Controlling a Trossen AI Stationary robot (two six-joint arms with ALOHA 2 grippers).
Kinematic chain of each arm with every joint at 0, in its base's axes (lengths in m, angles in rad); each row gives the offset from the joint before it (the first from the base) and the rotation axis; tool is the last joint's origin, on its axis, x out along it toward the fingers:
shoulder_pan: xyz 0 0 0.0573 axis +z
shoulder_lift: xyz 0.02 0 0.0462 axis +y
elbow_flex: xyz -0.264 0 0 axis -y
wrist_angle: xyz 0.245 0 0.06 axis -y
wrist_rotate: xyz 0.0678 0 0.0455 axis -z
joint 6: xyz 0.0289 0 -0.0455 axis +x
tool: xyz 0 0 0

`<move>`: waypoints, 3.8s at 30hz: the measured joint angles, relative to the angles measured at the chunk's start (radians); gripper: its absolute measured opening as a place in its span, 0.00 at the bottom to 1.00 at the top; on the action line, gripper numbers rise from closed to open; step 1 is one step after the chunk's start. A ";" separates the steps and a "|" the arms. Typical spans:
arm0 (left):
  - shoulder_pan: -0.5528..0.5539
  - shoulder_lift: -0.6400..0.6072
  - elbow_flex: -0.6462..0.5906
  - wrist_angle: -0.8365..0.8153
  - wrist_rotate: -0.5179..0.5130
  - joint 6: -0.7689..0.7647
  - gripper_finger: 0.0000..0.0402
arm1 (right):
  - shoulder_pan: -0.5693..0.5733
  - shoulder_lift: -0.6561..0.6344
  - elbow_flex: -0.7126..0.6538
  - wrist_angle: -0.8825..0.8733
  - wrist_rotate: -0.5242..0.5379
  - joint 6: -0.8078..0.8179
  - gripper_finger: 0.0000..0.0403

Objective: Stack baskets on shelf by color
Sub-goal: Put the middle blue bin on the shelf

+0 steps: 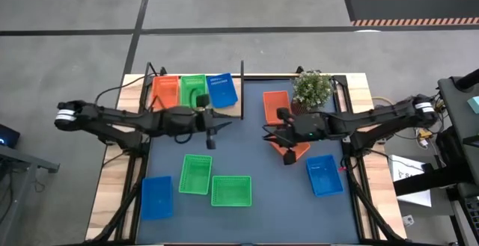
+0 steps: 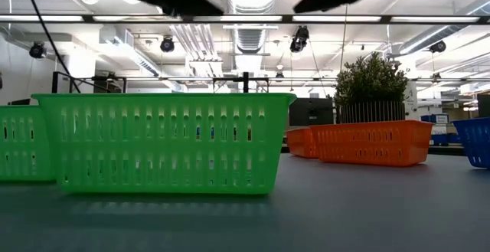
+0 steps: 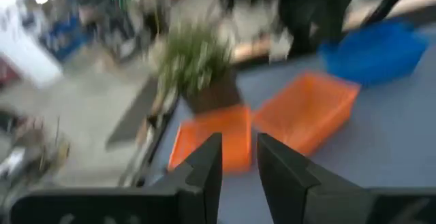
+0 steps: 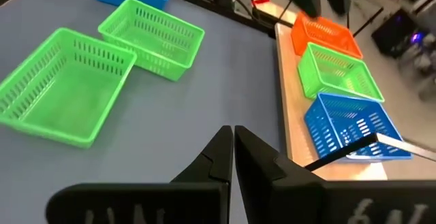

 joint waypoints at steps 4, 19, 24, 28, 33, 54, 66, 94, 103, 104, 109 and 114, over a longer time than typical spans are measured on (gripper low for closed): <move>0.098 0.034 0.118 -0.279 -0.005 -0.035 0.19 | 0.004 -0.070 -0.084 0.054 0.000 -0.018 0.02; 0.569 0.439 0.523 -0.767 0.101 0.154 0.00 | 0.004 -0.150 -0.116 -0.015 0.000 -0.037 0.02; 0.603 0.582 0.610 -0.764 0.102 0.213 0.00 | 0.004 -0.151 -0.116 -0.019 0.000 -0.032 0.02; 0.603 0.665 0.666 -0.764 0.102 0.241 0.00 | 0.004 -0.151 -0.116 -0.026 0.000 -0.032 0.02; 0.605 0.724 0.715 -0.760 0.094 0.250 0.00 | 0.004 -0.151 -0.116 -0.027 0.000 -0.029 0.02; 0.608 0.700 0.716 -0.647 0.044 0.299 0.00 | 0.004 -0.151 -0.116 -0.029 0.000 -0.019 0.02; 0.626 0.665 0.670 -0.646 0.116 0.323 0.00 | 0.004 -0.150 -0.118 -0.028 0.000 -0.020 0.02; 0.565 0.627 0.670 -0.718 0.126 0.277 0.00 | 0.004 -0.150 -0.120 -0.055 0.000 -0.015 0.02; 0.510 0.615 0.628 -0.912 0.204 0.240 0.00 | 0.003 -0.150 -0.120 -0.054 0.000 -0.015 0.02; 0.509 0.615 0.625 -0.931 0.202 0.242 0.00 | 0.004 -0.150 -0.120 -0.054 0.000 -0.015 0.02; 0.511 0.611 0.632 -1.004 0.174 0.246 0.00 | 0.003 -0.150 -0.120 -0.054 0.000 -0.015 0.02; 0.510 0.600 0.630 -1.044 0.153 0.281 0.00 | 0.003 -0.150 -0.120 -0.053 0.000 -0.015 0.02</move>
